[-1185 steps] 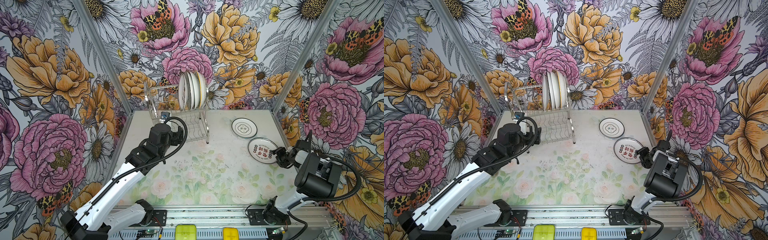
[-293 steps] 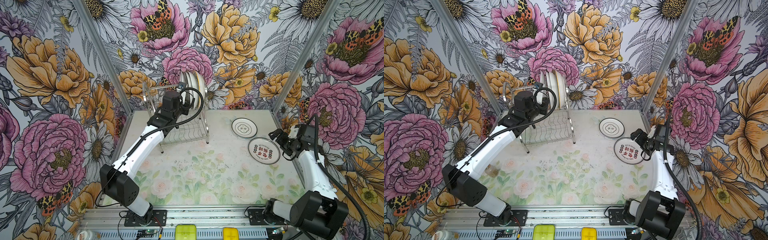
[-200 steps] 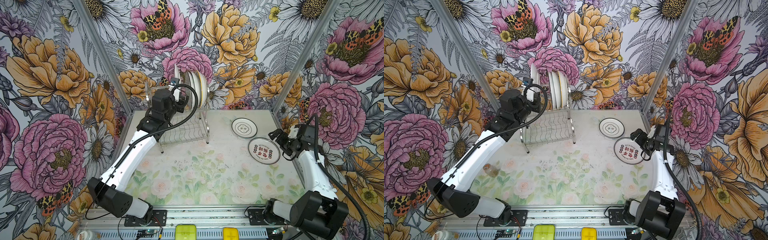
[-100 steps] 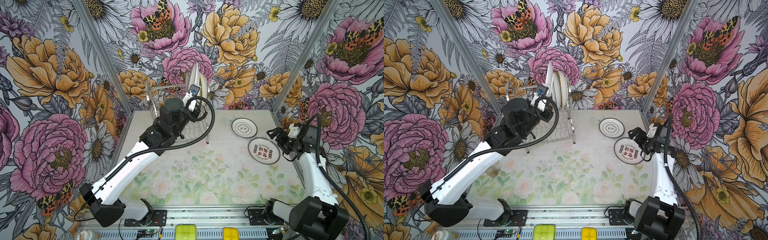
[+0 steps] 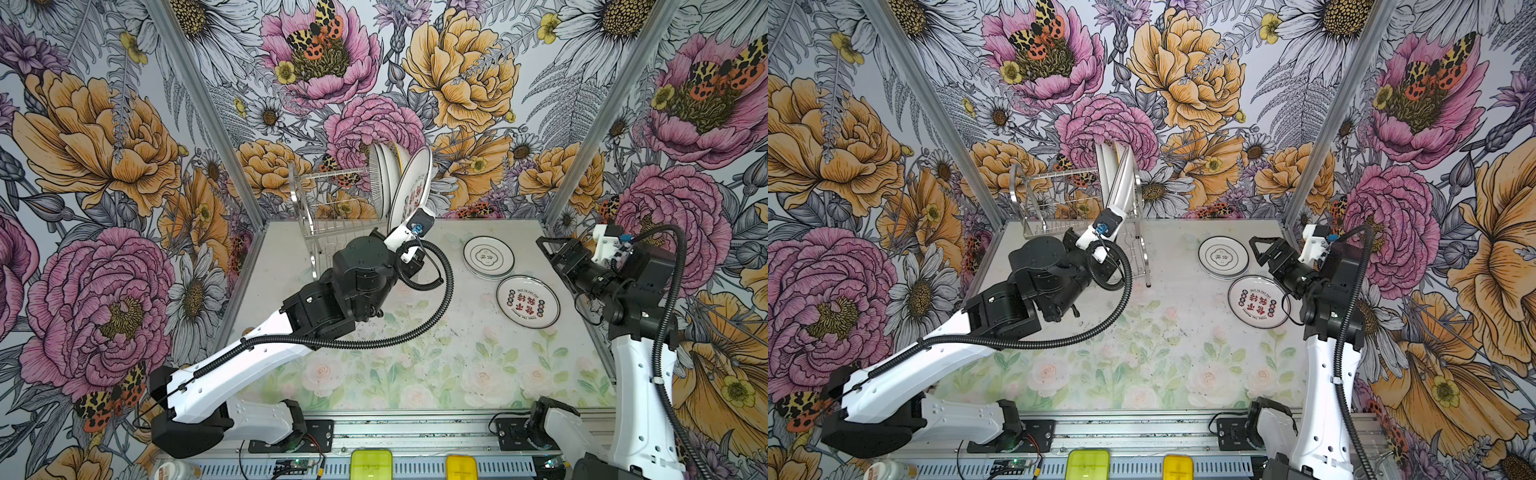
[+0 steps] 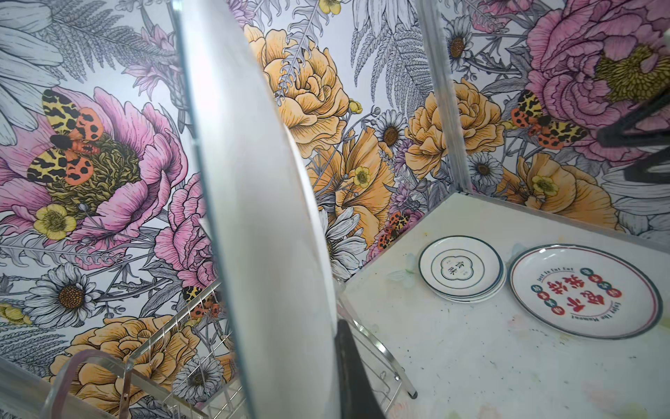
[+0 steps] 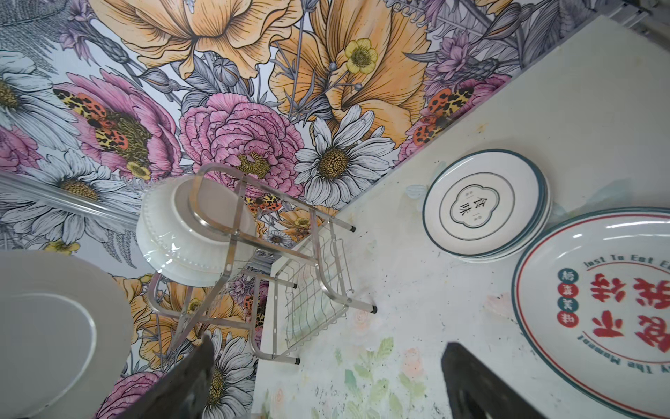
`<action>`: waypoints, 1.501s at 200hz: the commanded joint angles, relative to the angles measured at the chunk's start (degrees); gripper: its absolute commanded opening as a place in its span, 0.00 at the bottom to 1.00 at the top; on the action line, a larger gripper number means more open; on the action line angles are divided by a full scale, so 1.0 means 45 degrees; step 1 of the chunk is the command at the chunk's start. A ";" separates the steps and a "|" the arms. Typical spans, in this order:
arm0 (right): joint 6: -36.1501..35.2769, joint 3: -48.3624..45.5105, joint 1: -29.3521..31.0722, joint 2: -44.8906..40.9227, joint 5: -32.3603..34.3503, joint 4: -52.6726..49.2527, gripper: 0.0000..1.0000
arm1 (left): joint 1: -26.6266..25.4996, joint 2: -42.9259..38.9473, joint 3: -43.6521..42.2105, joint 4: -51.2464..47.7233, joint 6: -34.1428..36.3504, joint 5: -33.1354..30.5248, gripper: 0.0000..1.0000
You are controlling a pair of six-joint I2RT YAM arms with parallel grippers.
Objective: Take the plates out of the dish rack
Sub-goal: 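Lift the plate out of the rack with the left gripper while the right gripper approaches, then hold the plate up with the left gripper while the right gripper grasps its rim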
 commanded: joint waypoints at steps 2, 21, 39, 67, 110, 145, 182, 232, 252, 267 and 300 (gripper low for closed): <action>0.1265 0.1015 0.0347 -0.0321 -0.0811 0.0544 1.00 | -0.0766 0.0365 -0.0335 0.0402 0.0923 -0.1605 0.04; 0.1902 0.1649 0.0896 -0.0358 -0.0808 0.0640 0.99 | -0.1284 0.1074 -0.0616 0.0405 0.1407 -0.2538 0.02; 0.2565 0.2013 0.1637 -0.0383 -0.0639 0.0907 0.98 | -0.1411 0.1736 -0.0831 0.0418 0.1502 -0.2892 0.01; 0.2915 0.2427 0.3362 -0.0199 0.0219 0.1036 0.95 | -0.1392 0.2827 -0.1149 0.1149 0.1974 -0.3429 0.01; 0.2509 0.2239 0.5706 0.0857 0.1895 0.0998 0.88 | -0.1357 0.3999 -0.0974 0.1924 0.2589 -0.3452 0.00; 0.2004 0.1856 0.6893 0.1630 0.3075 0.0920 0.84 | -0.1173 0.4385 -0.0886 0.2239 0.2930 -0.3398 0.00; 0.1612 0.1611 0.7150 0.2038 0.3462 0.0744 0.80 | -0.1049 0.4395 -0.1021 0.2292 0.2961 -0.3301 0.00; 0.1433 0.1358 0.7603 0.2557 0.3701 0.0768 0.61 | -0.0938 0.4665 -0.1237 0.2846 0.3290 -0.3472 0.00; 0.1464 0.1386 0.7795 0.2764 0.3811 0.0754 0.56 | -0.0909 0.4790 -0.1349 0.3435 0.3594 -0.3551 0.00; 0.1504 0.1386 0.7944 0.2851 0.3982 0.0771 0.52 | -0.0886 0.4847 -0.1268 0.3330 0.3537 -0.3404 0.00; 0.1438 0.1355 0.8158 0.3130 0.4124 0.0803 0.44 | -0.0904 0.5117 -0.1131 0.3316 0.3460 -0.3300 0.00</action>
